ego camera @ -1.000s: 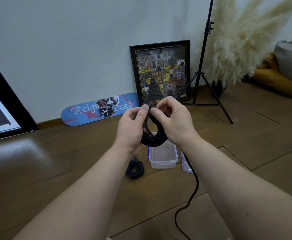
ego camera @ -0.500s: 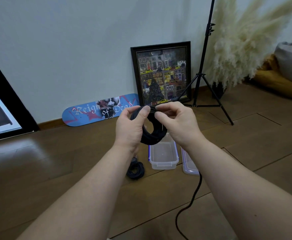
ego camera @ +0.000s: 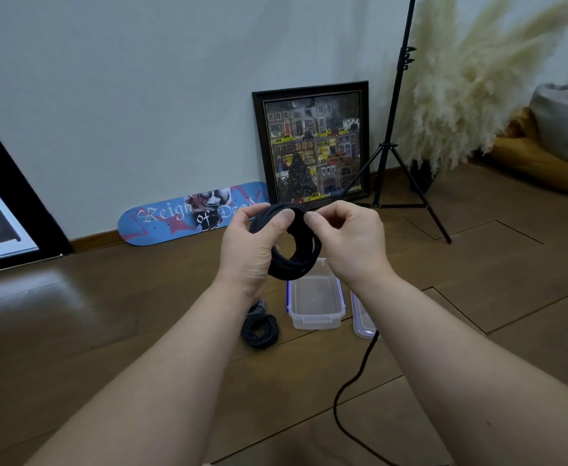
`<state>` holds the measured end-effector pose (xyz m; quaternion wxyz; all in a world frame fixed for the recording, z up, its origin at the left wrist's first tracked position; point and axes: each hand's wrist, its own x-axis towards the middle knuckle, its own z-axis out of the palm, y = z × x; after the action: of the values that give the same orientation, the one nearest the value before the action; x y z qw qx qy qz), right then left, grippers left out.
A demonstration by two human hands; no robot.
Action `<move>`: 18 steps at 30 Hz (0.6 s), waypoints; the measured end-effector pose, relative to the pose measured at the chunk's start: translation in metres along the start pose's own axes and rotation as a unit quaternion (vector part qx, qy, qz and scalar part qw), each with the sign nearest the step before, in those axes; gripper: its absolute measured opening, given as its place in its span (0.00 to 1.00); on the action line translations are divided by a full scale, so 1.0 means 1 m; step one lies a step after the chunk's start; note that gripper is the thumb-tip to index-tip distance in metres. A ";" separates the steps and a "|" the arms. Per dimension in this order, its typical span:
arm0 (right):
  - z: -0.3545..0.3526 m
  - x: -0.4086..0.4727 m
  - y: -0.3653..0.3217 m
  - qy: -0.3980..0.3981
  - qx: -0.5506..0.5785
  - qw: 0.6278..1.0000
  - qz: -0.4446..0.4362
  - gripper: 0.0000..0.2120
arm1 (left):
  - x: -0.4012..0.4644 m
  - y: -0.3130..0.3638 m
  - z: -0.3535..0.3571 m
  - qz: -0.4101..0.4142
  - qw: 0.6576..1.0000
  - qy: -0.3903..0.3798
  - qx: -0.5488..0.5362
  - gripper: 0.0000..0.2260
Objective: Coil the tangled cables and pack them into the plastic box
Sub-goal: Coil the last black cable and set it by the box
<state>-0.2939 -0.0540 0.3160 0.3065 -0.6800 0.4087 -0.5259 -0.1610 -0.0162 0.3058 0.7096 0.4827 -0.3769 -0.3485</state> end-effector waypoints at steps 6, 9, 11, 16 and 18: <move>0.002 0.001 0.000 -0.011 -0.004 1.000 -0.001 0.06 | -0.001 0.004 0.002 -0.026 0.999 -0.003 -0.040 0.20; 0.000 0.000 -0.001 0.002 -0.017 1.000 -0.001 0.10 | -0.002 0.005 0.003 -0.034 0.997 -0.003 -0.063 0.14; -0.002 0.001 -0.001 0.006 -0.013 1.000 0.006 0.12 | -0.003 0.006 0.005 -0.033 0.997 0.000 -0.066 0.11; -0.003 0.000 0.001 -0.014 0.016 1.000 0.022 0.11 | -0.005 0.008 0.009 -0.030 0.997 0.006 -0.072 0.06; -0.001 0.000 0.001 -0.040 0.059 0.994 0.080 0.10 | -0.004 0.010 0.011 -0.028 0.997 0.005 -0.076 0.06</move>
<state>-0.2947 -0.0544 0.3154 0.4034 -0.6465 0.4174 -0.4951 -0.1714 -0.0146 0.3168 0.7363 0.4391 -0.3321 -0.3933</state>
